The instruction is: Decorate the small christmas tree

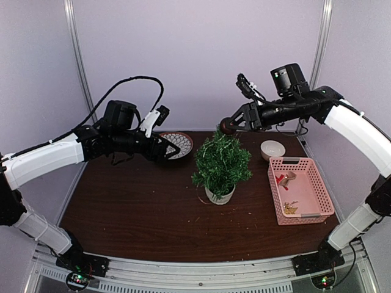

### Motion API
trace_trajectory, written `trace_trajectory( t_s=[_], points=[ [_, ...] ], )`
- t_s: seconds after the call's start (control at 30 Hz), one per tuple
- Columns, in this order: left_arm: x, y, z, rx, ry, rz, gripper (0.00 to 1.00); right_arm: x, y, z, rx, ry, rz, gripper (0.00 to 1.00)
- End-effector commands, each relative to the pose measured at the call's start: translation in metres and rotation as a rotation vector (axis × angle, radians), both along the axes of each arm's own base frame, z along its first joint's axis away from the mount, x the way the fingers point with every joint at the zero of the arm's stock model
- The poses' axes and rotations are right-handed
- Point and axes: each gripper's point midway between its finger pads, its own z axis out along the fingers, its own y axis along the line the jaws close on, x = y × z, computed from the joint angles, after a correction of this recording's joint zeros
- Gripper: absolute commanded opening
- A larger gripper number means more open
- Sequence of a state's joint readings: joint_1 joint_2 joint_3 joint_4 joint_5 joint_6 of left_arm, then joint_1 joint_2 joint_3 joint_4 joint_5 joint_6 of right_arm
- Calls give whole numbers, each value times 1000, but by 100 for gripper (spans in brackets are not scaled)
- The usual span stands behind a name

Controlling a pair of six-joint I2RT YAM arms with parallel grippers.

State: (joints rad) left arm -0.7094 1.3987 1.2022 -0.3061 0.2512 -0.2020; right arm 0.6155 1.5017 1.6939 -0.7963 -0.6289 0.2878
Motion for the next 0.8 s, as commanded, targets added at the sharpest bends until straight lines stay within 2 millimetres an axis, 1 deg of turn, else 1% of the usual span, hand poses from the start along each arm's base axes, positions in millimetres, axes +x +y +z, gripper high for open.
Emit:
trace_trajectory(
  t_s=[0.0, 0.2, 0.33, 0.4, 0.47, 0.57, 0.63, 0.7, 0.77],
  points=[
    [2, 0, 17, -43, -55, -2, 78, -10, 1, 15, 53, -19, 39, 30],
    [1, -1, 18, -49, -52, -11, 78, -47, 8, 47, 139, -75, 165, 29],
    [-1, 0, 18, -50, -50, -15, 78, -67, 7, 55, 153, -76, 198, 29],
    [-3, 0, 19, -50, -49, -18, 78, -76, 4, 54, 154, -64, 201, 29],
    [-5, 1, 19, -48, -42, -21, 78, -85, -2, 46, 138, -32, 196, 27],
    [-8, 3, 17, -46, -35, -26, 78, -94, -15, 20, 83, 32, 166, 26],
    [-10, 4, 17, -46, -32, -27, 77, -99, -20, 0, 57, 76, 155, 26],
    [-11, 5, 16, -46, -27, -27, 77, -97, -21, -14, 39, 94, 136, 26],
    [-12, 5, 17, -49, -27, -27, 77, -90, -18, -20, 37, 92, 119, 26]
  ],
)
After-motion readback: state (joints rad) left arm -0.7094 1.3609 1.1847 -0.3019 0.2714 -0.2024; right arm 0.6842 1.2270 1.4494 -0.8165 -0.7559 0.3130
